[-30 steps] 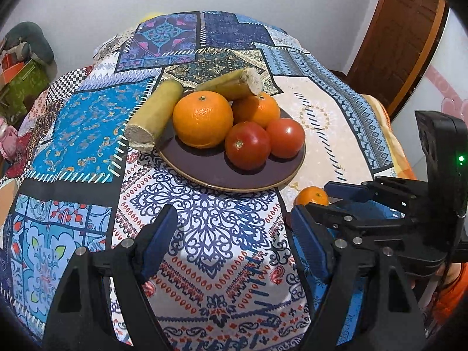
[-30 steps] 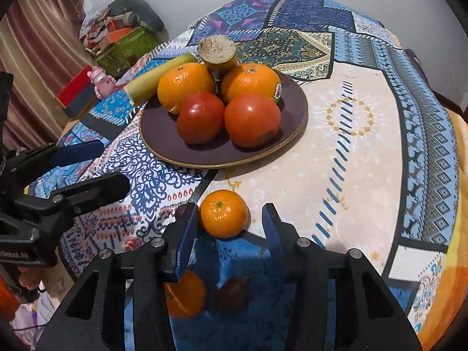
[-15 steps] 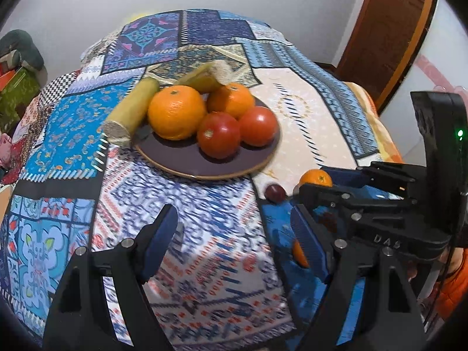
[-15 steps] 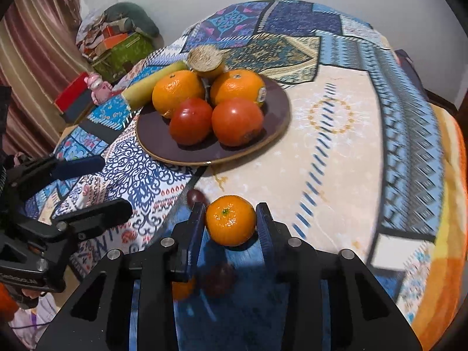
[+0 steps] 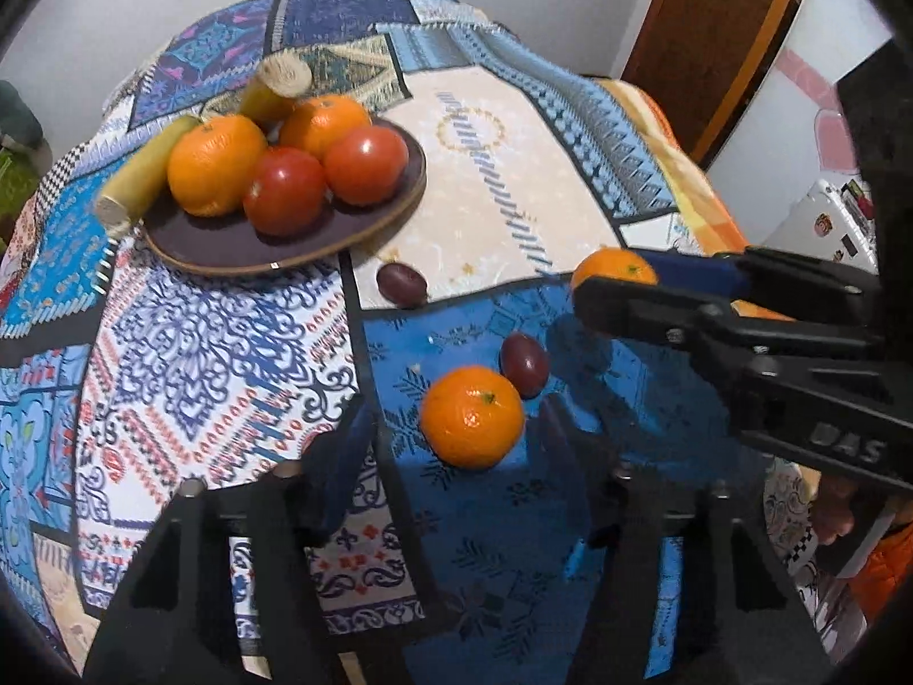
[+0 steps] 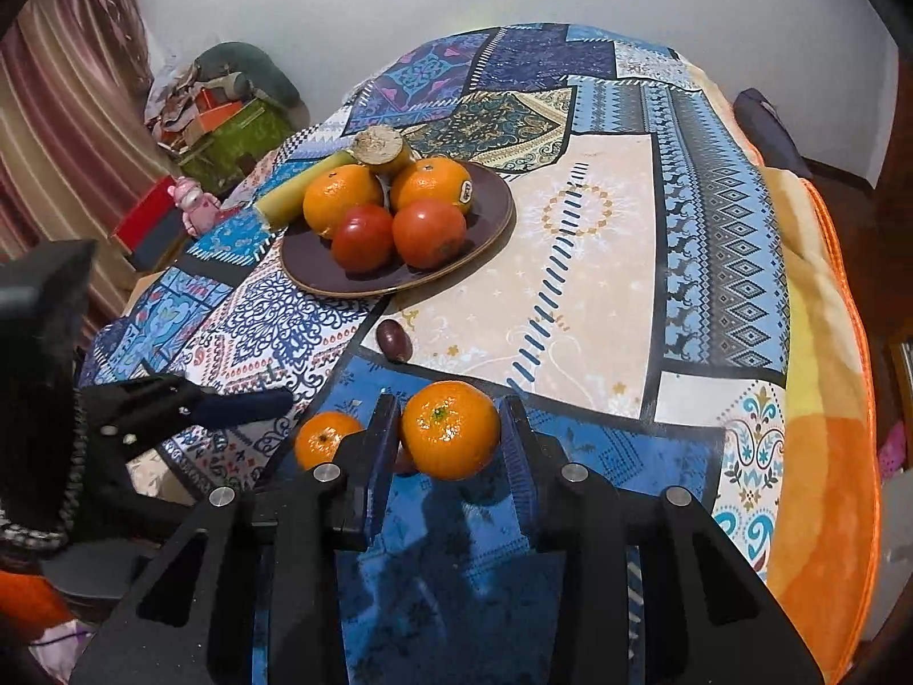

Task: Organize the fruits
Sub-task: 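Grasp a mandarin with the right tool while the left tool grasps another mandarin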

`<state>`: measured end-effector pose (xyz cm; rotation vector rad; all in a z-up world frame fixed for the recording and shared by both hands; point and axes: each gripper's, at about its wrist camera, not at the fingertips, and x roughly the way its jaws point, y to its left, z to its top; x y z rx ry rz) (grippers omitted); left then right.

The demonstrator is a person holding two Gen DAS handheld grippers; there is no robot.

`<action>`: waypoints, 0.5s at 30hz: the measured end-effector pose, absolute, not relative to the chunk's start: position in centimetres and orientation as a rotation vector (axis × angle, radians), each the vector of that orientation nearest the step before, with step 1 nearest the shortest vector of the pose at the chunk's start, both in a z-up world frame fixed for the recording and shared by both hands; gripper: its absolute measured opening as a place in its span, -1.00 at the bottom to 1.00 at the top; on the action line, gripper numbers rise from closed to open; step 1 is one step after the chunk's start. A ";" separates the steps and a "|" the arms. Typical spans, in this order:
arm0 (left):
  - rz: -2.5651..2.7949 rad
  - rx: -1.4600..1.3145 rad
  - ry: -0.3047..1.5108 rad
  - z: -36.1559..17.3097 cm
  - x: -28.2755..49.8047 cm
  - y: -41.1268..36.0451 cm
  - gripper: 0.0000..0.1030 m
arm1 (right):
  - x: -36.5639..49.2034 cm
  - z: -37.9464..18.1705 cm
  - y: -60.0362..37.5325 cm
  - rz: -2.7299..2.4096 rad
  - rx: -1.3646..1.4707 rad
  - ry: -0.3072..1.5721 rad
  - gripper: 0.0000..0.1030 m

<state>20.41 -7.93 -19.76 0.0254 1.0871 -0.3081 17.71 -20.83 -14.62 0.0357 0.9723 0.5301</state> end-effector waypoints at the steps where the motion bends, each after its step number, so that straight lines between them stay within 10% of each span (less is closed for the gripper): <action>1: -0.315 0.013 1.104 -20.1 20.6 -8.0 -0.17 | 17.6 -14.6 -20.9 0.531 0.038 0.970 -0.36; 15: -0.263 -0.048 1.030 -17.8 20.7 -4.6 -0.27 | 18.5 -13.9 -19.1 0.568 0.049 0.939 -0.36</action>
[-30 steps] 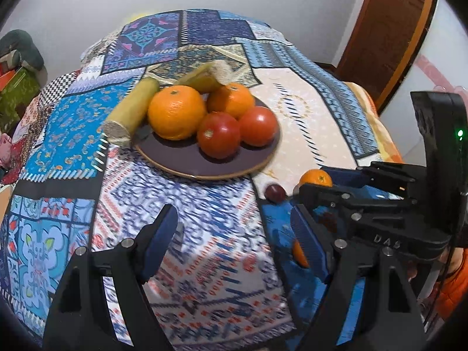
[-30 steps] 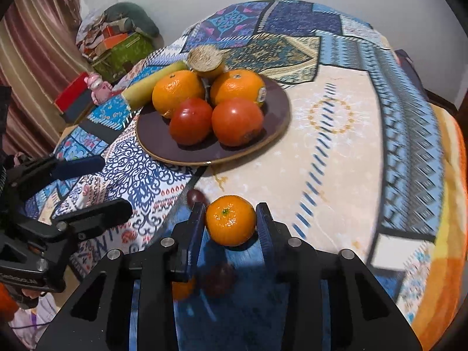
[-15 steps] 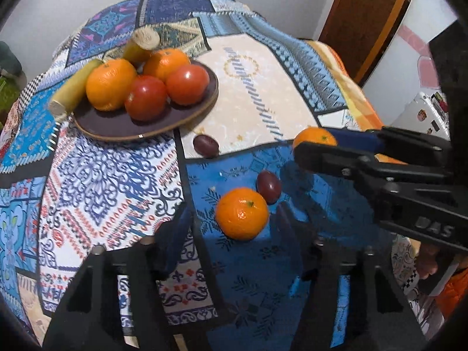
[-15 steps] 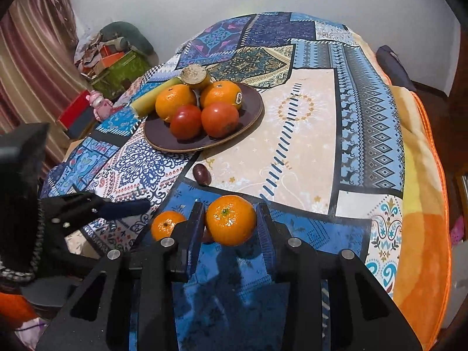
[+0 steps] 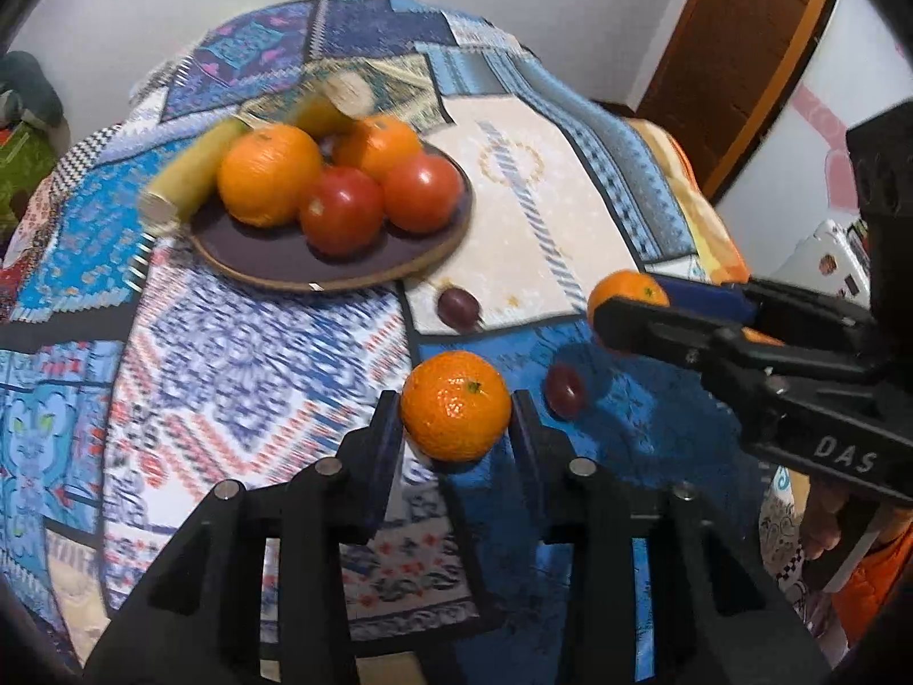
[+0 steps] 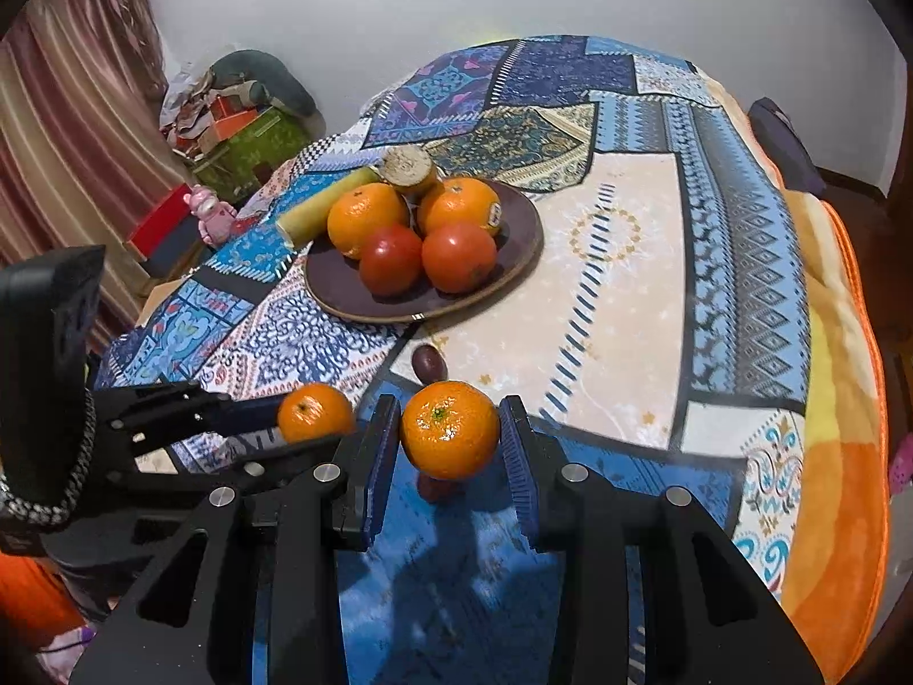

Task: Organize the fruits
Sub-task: 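Grasp a mandarin with the right tool while the left tool grasps another mandarin, then place both held mandarins on the brown plate and open both tools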

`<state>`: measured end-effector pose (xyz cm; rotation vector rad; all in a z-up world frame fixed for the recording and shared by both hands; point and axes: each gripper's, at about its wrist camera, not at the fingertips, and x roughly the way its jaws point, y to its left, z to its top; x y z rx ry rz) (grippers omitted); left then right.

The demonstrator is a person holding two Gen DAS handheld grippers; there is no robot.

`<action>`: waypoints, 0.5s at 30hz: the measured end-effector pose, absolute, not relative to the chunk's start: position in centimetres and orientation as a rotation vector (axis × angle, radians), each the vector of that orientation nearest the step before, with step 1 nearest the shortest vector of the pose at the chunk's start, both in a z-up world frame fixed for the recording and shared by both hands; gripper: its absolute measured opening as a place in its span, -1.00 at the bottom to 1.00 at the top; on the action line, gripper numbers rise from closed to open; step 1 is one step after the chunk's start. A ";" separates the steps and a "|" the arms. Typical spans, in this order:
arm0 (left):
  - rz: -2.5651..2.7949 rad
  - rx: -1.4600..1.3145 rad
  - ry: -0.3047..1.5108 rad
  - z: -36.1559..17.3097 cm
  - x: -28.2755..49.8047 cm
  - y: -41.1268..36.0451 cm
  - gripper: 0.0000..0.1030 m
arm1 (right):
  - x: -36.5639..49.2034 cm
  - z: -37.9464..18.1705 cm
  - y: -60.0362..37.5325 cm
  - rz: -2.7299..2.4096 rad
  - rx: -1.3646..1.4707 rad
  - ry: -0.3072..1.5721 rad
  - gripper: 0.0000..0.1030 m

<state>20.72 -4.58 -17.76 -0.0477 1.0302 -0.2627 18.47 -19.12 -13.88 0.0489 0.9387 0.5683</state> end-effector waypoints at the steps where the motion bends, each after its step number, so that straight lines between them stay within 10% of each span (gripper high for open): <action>1: -0.255 -0.054 1.022 -17.4 20.9 -4.1 -0.27 | 18.7 -13.8 -18.9 0.571 0.049 0.936 -0.36; 15: -0.167 -0.040 0.938 -15.2 24.6 0.5 -0.27 | 22.0 -12.6 -15.6 0.608 0.048 0.877 -0.36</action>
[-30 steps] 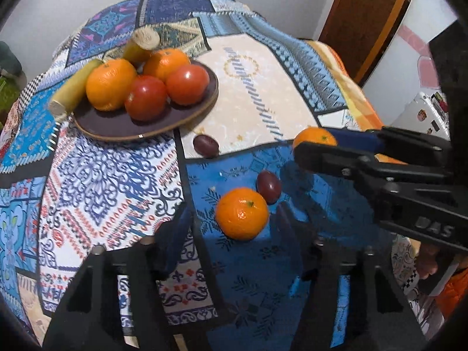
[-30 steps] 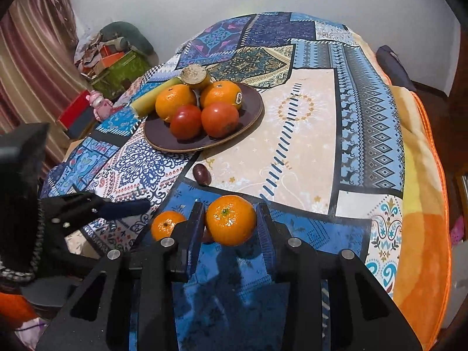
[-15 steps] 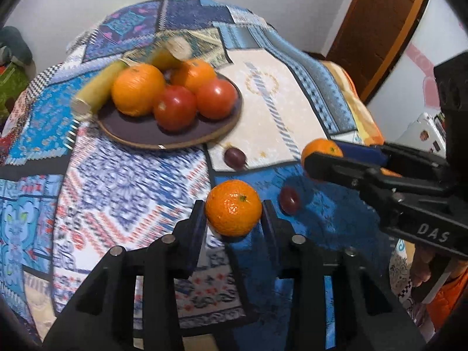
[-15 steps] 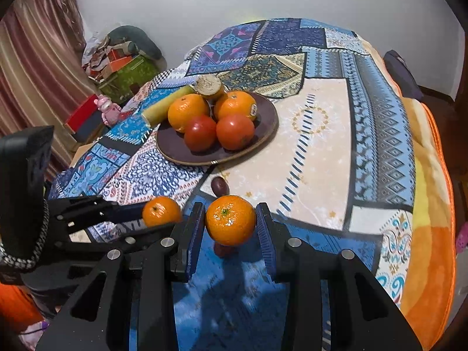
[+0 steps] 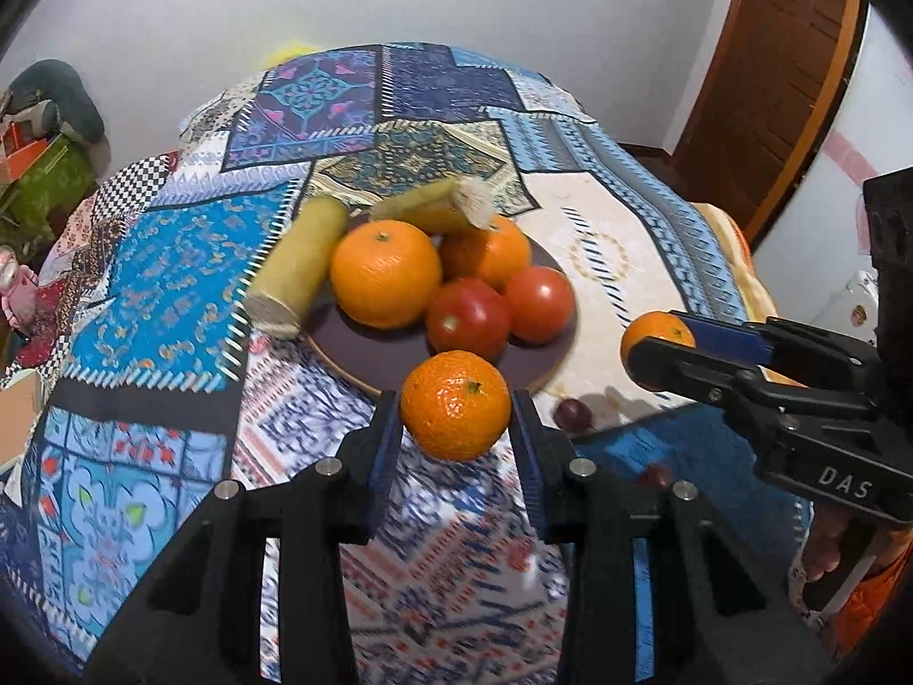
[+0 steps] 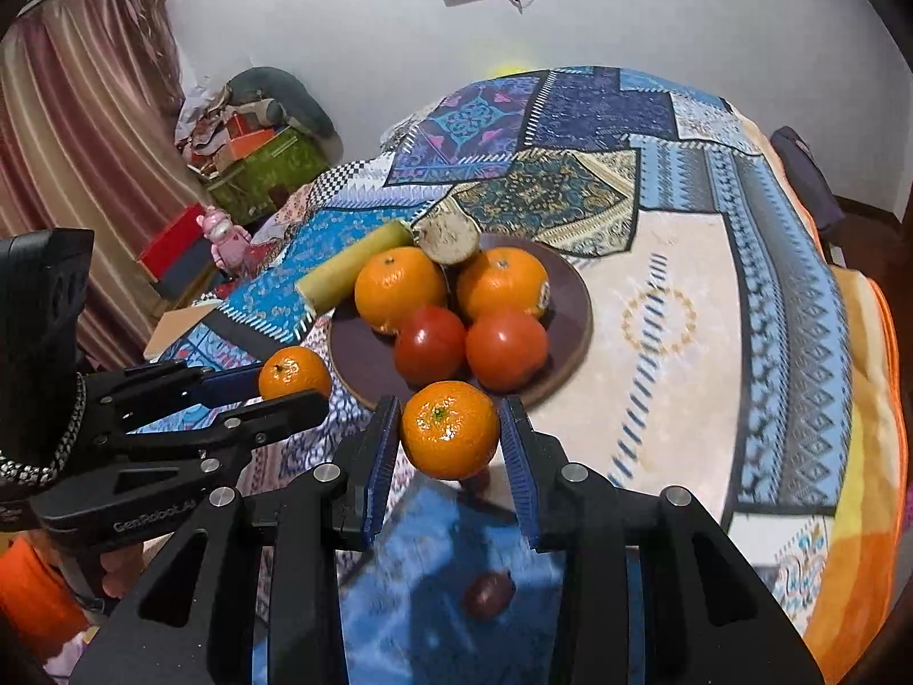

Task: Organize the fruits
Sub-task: 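Place both held mandarins on the brown plate and open both tools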

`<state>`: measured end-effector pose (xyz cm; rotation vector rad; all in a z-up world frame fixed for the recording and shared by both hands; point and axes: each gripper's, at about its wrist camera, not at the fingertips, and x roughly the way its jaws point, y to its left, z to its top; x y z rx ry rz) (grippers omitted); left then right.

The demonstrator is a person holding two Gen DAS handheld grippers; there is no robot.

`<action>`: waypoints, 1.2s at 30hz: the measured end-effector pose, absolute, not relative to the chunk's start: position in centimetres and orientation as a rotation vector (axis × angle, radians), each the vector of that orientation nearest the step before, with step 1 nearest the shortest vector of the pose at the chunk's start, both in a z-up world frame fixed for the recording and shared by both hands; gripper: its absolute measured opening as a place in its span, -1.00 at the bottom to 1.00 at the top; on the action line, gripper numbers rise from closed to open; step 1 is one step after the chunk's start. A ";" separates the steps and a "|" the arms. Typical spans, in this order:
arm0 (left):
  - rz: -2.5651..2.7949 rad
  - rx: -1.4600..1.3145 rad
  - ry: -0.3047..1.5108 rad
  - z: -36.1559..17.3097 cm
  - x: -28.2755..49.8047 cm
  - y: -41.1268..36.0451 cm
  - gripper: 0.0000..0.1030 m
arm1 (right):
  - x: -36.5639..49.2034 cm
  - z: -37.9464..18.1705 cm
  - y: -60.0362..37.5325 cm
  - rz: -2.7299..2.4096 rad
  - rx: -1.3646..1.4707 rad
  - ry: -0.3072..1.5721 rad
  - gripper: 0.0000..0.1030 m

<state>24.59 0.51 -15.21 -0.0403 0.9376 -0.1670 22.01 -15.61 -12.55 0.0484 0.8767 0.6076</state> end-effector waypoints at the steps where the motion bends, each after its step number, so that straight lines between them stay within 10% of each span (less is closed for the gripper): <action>1: -0.164 -0.036 0.937 -15.3 24.9 0.7 -0.27 | 22.3 -12.7 -15.3 0.610 0.041 0.880 -0.36; 36: -0.140 0.011 0.984 -18.1 29.1 1.8 -0.25 | 25.1 -15.9 -11.6 0.647 -0.070 0.963 -0.35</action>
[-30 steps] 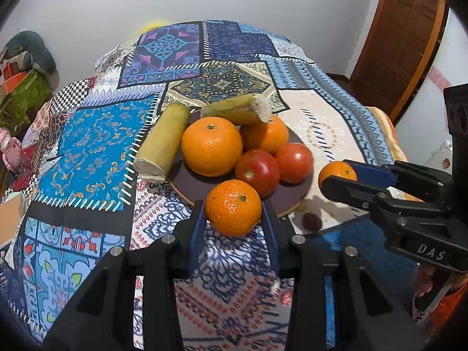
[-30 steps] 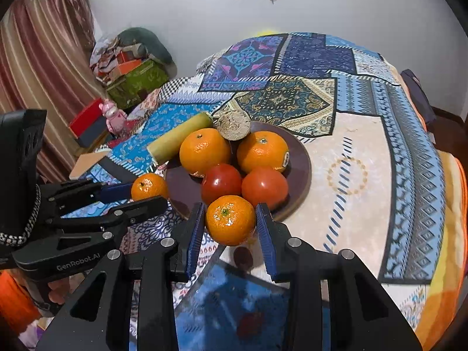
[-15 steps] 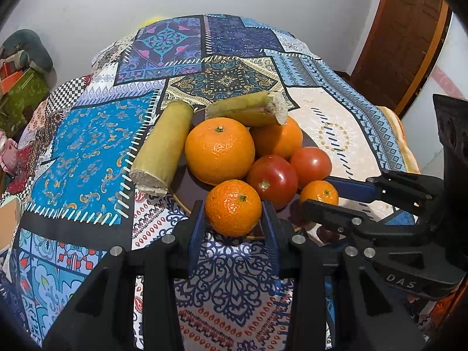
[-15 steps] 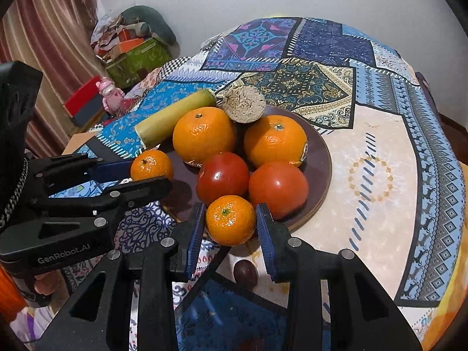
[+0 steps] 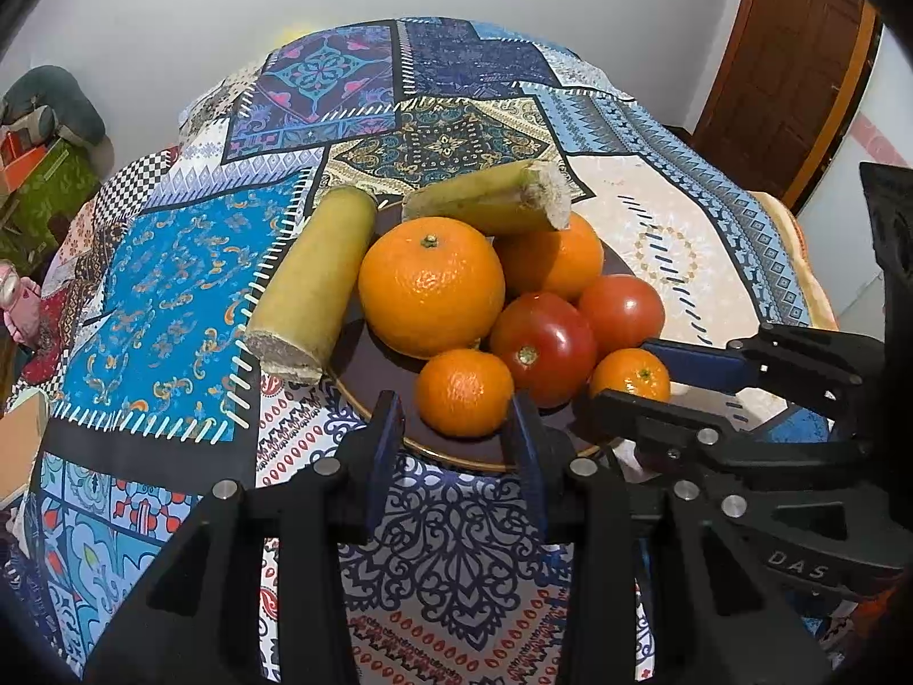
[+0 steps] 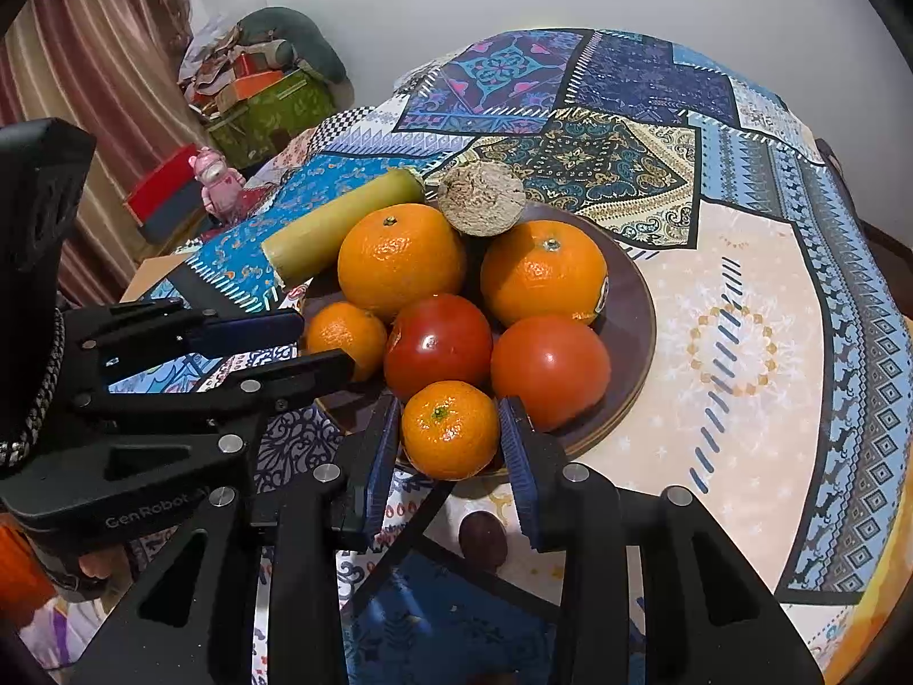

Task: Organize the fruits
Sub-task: 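Place both held mandarins on the brown plate and open both tools, then move both tools toward the dark red dates on the quilt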

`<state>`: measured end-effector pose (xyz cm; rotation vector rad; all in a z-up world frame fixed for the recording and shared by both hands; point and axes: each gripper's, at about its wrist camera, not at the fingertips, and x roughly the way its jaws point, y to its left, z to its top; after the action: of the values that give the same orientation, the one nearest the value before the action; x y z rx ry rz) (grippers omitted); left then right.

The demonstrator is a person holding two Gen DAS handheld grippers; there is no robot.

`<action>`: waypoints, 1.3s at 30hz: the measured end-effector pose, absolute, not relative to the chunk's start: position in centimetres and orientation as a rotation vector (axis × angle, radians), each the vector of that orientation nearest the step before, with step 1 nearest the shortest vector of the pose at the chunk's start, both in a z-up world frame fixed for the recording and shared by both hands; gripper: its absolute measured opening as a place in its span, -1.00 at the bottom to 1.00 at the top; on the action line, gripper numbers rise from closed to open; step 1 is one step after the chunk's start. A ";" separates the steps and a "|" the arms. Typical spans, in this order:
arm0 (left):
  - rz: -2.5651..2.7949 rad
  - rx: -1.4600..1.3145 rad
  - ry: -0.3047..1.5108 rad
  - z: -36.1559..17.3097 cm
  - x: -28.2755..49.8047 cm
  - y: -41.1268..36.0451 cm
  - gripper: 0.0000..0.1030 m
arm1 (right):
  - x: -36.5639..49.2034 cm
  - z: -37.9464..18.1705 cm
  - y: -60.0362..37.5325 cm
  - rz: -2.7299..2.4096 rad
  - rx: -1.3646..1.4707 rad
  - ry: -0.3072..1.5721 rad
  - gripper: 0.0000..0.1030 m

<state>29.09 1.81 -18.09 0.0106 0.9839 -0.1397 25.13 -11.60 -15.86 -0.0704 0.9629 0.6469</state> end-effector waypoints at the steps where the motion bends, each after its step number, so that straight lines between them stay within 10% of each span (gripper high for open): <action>1: -0.138 0.013 0.982 -18.1 29.0 1.8 -0.24 | 25.2 -15.9 -11.6 0.646 -0.067 0.967 -0.35; 39: -0.200 0.016 0.937 -14.0 19.4 -0.8 -0.08 | 18.4 -13.5 -17.6 0.559 -0.067 0.952 -0.32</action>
<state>19.44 -0.83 -13.96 0.0162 0.9374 -0.2002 18.37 -17.58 -13.55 -0.0666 0.9520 0.5586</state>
